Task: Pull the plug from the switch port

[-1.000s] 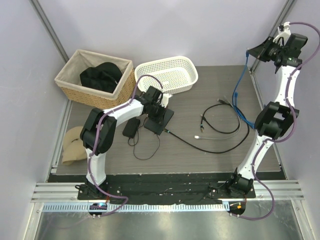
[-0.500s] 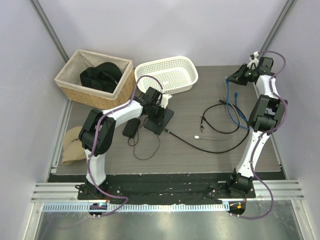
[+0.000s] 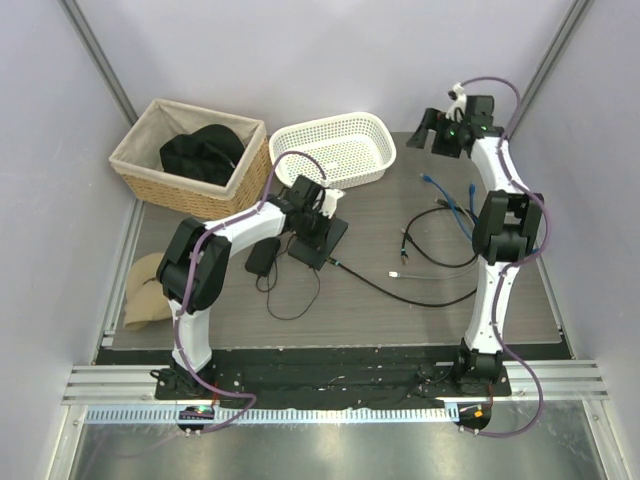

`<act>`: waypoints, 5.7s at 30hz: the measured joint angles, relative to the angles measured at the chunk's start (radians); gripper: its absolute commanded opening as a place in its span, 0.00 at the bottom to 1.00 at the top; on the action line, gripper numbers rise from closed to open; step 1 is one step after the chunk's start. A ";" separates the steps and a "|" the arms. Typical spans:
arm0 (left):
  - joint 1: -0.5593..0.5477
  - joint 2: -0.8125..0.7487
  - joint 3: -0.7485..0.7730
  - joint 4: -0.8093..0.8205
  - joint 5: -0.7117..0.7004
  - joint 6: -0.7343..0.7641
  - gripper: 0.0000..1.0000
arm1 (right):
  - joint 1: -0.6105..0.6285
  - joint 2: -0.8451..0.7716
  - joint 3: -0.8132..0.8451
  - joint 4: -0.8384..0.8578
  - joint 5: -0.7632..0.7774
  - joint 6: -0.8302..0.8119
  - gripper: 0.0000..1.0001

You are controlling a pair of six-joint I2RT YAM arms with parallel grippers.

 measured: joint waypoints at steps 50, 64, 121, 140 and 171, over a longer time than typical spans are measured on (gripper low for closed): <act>-0.014 -0.143 -0.203 -0.056 -0.097 0.015 0.64 | 0.412 -0.189 -0.586 0.048 -0.047 0.031 0.34; 0.056 -0.210 -0.124 -0.139 0.022 0.098 0.43 | 0.233 -0.189 -0.605 0.037 -0.394 -0.028 0.88; 0.029 -0.077 -0.125 -0.038 0.196 -0.038 0.20 | 0.386 -0.073 -0.752 -0.035 -0.679 -0.163 0.54; 0.027 -0.057 -0.124 -0.005 0.254 -0.041 0.19 | 0.395 -0.077 -0.803 0.080 -0.674 -0.071 0.40; 0.126 -0.112 -0.131 -0.075 0.198 -0.013 0.23 | 0.472 -0.535 -0.995 0.186 -0.261 -0.373 0.47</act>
